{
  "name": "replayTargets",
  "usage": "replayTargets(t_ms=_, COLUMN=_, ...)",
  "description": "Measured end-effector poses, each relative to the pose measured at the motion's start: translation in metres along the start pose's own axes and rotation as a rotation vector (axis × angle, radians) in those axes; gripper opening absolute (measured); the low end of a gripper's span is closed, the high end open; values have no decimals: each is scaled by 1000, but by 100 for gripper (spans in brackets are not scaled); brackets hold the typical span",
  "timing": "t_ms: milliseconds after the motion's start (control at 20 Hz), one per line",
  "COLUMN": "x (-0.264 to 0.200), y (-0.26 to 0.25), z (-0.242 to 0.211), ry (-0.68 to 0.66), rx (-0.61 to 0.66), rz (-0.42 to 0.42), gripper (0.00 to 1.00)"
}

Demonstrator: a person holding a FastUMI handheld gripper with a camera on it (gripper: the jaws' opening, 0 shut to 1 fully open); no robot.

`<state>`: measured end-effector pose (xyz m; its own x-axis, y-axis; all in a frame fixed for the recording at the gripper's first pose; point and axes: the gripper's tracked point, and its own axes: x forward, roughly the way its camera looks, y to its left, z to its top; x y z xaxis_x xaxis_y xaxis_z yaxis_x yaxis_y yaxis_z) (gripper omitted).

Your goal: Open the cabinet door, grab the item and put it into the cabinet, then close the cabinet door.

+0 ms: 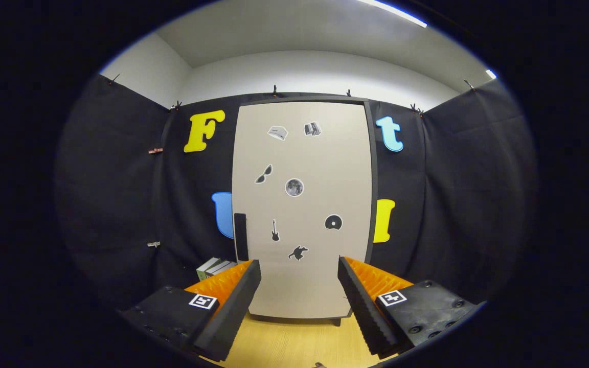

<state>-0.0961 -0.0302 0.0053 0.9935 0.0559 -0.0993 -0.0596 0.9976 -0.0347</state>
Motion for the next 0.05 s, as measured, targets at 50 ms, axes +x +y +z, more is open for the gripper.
replayTargets(t_ms=50, x=0, y=0, z=0, ry=0, rx=-4, rz=0, gripper=98)
